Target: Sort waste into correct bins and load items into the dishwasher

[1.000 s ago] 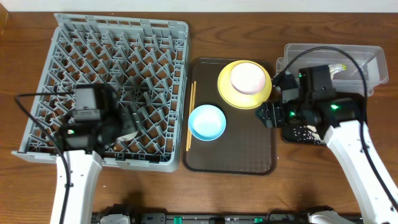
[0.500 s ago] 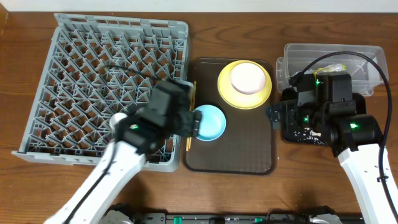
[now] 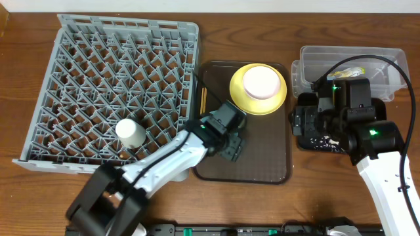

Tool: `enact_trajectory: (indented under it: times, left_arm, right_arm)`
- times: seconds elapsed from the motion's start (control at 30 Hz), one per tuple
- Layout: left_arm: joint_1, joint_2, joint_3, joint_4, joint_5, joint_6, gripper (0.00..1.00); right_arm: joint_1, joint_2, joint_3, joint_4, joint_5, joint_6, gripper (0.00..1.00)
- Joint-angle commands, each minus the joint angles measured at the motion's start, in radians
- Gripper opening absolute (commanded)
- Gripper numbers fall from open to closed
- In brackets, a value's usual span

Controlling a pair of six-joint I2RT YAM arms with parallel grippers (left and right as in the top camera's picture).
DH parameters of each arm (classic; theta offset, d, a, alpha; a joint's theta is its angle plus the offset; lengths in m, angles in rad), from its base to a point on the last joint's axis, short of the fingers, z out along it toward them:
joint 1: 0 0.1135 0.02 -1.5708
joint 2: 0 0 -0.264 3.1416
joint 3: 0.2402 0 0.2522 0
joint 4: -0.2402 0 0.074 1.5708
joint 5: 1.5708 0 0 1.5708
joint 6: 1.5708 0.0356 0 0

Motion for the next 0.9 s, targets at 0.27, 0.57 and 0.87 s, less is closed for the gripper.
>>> enact_trajectory:
  times: [0.27, 0.57, 0.87]
  left_arm:
    - [-0.009, 0.043, 0.024, 0.027, -0.006, 0.004, 0.07]
    - [-0.008, -0.121, 0.048, 0.026, -0.006, 0.004, 0.06]
    - [0.145, -0.387, 0.079, 0.027, -0.007, 0.003, 0.06]
  right_arm:
    - [-0.023, -0.01, 0.009, -0.003, 0.013, 0.015, 0.87]
    - [-0.023, -0.01, 0.009, -0.007, 0.013, 0.014, 0.87]
    - [-0.023, -0.01, 0.009, -0.01, 0.013, 0.014, 0.87]
